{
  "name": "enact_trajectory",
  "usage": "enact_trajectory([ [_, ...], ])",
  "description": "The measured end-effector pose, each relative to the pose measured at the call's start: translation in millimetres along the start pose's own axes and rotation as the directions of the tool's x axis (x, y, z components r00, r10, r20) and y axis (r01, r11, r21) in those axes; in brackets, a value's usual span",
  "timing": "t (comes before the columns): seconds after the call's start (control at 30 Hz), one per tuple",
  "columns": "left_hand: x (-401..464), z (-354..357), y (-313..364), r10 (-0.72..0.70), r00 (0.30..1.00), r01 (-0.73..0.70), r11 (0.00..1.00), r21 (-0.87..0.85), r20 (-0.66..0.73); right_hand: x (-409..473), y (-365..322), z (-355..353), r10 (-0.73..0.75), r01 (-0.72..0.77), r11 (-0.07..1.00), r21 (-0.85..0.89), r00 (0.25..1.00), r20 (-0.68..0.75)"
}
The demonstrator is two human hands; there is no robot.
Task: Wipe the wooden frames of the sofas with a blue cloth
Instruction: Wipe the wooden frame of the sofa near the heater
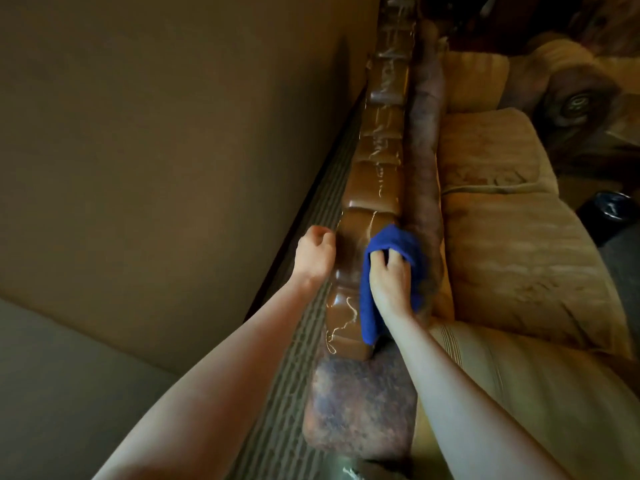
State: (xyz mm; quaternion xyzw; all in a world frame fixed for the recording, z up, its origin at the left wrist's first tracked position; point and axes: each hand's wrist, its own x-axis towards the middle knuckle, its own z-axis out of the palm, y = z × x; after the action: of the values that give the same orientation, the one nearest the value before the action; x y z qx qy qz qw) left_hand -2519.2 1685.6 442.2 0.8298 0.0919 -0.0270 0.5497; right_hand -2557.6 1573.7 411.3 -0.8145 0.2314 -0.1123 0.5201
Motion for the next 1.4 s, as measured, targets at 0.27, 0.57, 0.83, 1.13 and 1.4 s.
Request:
enact_trajectory([
  [0.27,51.3,9.7,11.4,0.307,0.951,-0.31,0.948,0.077,0.05,56.6,-5.8,-13.1,0.161,-0.174,0.978,0.112,0.98,0.12],
  [0.57,92.7,23.7,46.0,0.759,0.523,-0.836,0.545,0.062,0.388,53.5,-11.0,13.4,-0.125,0.092,0.985,-0.144,0.962,-0.242],
  [0.83,137.3,45.3,46.6,0.742,0.061,-0.972,0.196,-0.128,0.667,66.1,-6.2,6.9,0.205,-0.216,0.976,-0.022,0.949,-0.239],
  [1.13,140.6,54.3,34.0,0.815,-0.124,-0.912,0.131,-0.39,0.566,2.8,-27.5,87.9,0.153,-0.455,0.829,-0.324,0.744,-0.651],
  [1.4,137.4,50.5,34.4,0.8,-0.069,-0.9,0.208,-0.383,0.596,37.0,-34.1,40.3,0.29,-0.429,0.893,-0.138,0.781,-0.553],
])
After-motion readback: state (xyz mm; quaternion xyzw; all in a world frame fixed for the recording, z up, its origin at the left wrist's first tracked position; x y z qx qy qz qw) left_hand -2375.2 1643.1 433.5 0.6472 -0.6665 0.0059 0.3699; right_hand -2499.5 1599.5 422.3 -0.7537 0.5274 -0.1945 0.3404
